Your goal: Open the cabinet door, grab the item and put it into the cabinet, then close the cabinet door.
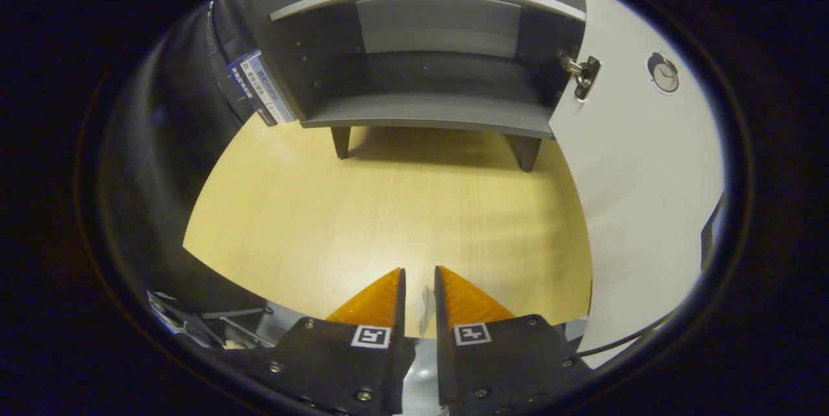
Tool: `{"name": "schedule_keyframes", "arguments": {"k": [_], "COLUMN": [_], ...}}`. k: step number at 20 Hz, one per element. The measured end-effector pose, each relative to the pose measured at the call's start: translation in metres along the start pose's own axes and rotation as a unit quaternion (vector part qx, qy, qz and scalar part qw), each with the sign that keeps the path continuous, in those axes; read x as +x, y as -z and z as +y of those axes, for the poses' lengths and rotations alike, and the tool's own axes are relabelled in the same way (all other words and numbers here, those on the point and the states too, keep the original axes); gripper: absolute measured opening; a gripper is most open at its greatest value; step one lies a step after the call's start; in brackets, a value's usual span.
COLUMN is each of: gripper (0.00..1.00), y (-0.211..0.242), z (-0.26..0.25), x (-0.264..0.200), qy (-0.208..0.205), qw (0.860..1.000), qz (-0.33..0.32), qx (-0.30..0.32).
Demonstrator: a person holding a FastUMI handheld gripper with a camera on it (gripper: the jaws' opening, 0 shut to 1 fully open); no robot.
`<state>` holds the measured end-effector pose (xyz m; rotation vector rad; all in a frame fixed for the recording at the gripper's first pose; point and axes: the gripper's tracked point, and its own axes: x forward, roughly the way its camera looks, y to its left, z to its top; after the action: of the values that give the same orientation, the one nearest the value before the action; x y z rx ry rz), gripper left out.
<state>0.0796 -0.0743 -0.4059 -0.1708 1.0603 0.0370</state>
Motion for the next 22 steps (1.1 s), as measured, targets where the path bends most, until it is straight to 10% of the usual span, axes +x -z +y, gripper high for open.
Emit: {"name": "schedule_keyframes", "arguments": {"k": [22], "gripper": [0.11], "y": [0.037], "z": [0.002], "x": [0.021], "qy": [0.042], "qw": [0.995], "qz": [0.027], "qx": [0.086]}}
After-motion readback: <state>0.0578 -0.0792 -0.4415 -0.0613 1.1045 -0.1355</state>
